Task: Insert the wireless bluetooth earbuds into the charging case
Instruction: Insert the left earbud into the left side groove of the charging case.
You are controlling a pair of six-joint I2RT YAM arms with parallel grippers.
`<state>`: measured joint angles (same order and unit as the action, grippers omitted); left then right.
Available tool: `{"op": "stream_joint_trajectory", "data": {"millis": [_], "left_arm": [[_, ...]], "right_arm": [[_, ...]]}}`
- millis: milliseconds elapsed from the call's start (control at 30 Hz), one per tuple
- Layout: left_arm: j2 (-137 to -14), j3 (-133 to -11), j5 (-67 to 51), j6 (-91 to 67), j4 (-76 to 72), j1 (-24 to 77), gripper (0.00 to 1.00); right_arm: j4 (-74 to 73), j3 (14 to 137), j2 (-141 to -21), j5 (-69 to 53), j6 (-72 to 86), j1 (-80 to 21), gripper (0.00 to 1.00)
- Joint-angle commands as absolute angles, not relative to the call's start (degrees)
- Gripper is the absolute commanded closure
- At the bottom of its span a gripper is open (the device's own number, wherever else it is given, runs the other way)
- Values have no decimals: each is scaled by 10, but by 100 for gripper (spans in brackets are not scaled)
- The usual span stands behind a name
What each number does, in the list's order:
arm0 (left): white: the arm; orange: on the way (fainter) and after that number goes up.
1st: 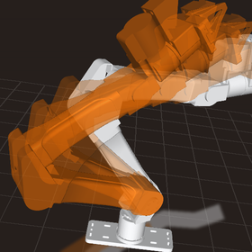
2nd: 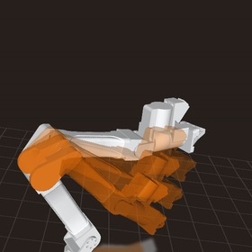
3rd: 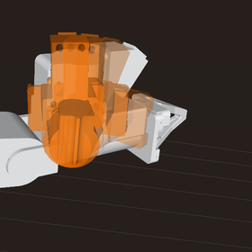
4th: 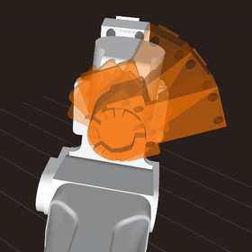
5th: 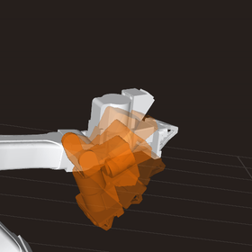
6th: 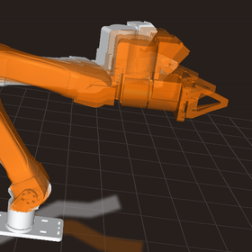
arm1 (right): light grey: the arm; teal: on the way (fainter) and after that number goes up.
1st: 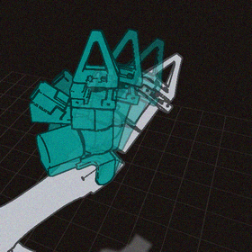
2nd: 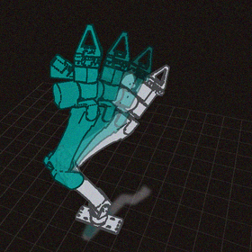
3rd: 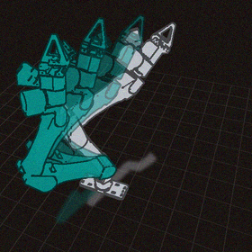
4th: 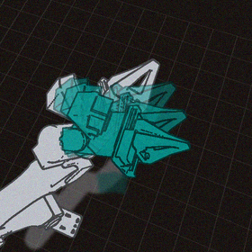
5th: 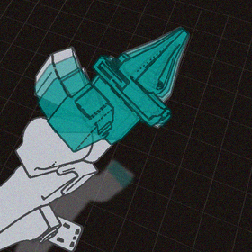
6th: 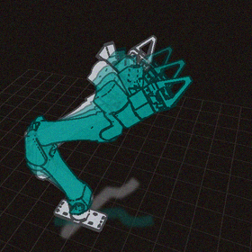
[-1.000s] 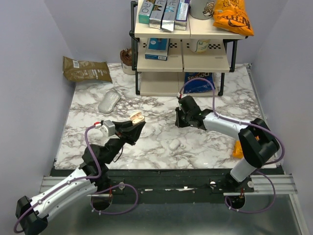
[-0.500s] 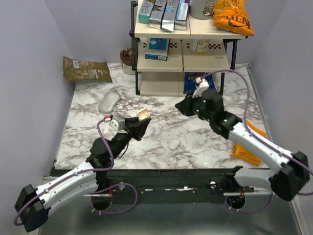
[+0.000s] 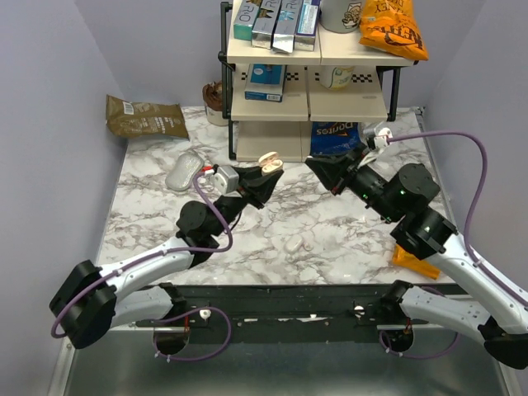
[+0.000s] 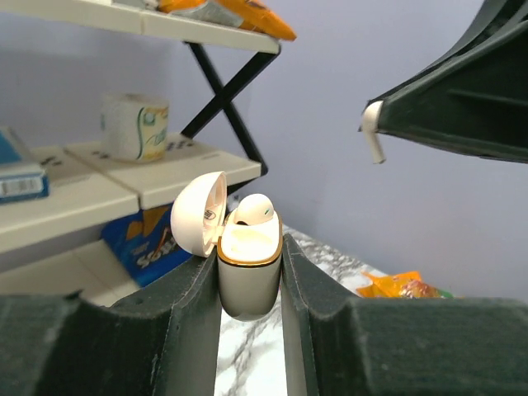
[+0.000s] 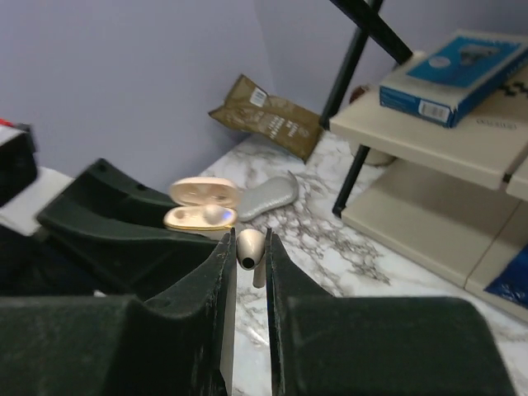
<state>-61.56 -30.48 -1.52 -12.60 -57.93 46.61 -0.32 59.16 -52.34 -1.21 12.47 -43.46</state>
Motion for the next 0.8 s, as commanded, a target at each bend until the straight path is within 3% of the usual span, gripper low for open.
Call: {"op": "stream_joint_trajectory", "data": {"millis": [0, 400, 767], "left_arm": [[-668, -365, -92, -121, -705, 462, 100], [-730, -447, -184, -147, -708, 462, 100], [-728, -474, -192, -164, -621, 462, 100]], "right_arm": [[38, 619, -501, -25, 84, -460, 99], [99, 629, -511, -71, 47, -471, 99], [105, 653, -542, -97, 47, -476, 99]]}}
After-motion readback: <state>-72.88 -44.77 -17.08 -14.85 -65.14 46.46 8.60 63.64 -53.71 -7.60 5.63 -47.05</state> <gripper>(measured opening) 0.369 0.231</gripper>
